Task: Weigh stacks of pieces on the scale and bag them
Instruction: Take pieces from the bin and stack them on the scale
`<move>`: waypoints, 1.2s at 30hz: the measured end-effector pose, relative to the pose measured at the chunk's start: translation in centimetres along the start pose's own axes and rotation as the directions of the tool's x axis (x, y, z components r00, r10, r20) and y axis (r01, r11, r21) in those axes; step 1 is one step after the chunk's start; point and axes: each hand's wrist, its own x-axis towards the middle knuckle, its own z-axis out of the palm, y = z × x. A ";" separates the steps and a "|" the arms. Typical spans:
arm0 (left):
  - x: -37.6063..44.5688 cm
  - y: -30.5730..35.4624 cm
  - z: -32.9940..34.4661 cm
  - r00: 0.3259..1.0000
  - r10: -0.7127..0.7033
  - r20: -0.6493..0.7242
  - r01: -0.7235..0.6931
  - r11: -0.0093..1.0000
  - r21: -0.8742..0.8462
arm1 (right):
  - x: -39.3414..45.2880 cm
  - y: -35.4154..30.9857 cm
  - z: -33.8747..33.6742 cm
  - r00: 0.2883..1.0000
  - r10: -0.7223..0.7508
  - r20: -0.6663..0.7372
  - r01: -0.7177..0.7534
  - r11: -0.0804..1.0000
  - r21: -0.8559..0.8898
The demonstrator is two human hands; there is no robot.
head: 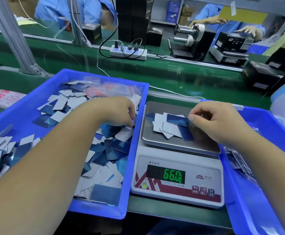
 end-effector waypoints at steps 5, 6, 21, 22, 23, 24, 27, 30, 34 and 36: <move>-0.2 0.6 -1.5 0.875 0.010 -0.484 -0.257 0.857 -0.447 | 0.1 0.2 -0.2 0.999 -0.027 -0.023 0.027 1.000 0.004; -0.7 1.0 -1.7 0.843 0.030 -0.537 -0.382 0.735 -0.560 | 0.1 0.3 -0.3 0.999 -0.030 -0.035 0.031 0.999 0.013; -1.3 3.7 0.5 0.820 0.452 -0.351 -0.542 0.810 -0.224 | 0.1 0.5 -0.6 0.998 -0.036 -0.049 0.037 0.999 0.017; -1.2 3.1 0.0 0.850 0.384 -0.362 -0.482 0.843 -0.239 | 0.1 0.5 -0.5 0.998 -0.035 -0.046 0.036 0.999 0.022; -1.1 2.3 -0.6 0.888 0.298 -0.351 -0.395 0.885 -0.248 | 0.1 0.5 -0.5 0.999 -0.032 -0.042 0.033 0.999 0.024; -1.0 1.4 -1.0 0.929 0.206 -0.307 -0.284 0.929 -0.237 | 0.1 0.5 -0.5 0.999 -0.030 -0.039 0.031 0.999 0.025; -1.0 -1.1 -1.5 1.000 0.023 0.010 -0.023 1.000 -0.008 | 0.1 0.4 -0.4 0.999 -0.027 -0.023 0.028 1.000 0.010; -1.3 -1.3 -1.3 0.971 -0.006 0.240 -0.023 0.993 0.119 | 0.1 0.4 -0.4 1.000 -0.019 -0.008 0.019 1.000 -0.003; -0.8 0.2 0.1 0.971 0.048 0.233 -0.106 0.964 0.244 | 0.1 0.4 -0.3 1.000 -0.011 -0.005 0.011 1.000 -0.005; -0.5 0.4 0.5 0.976 0.048 0.212 -0.097 0.969 0.229 | 0.0 0.4 -0.3 1.000 -0.004 -0.007 0.004 1.000 0.005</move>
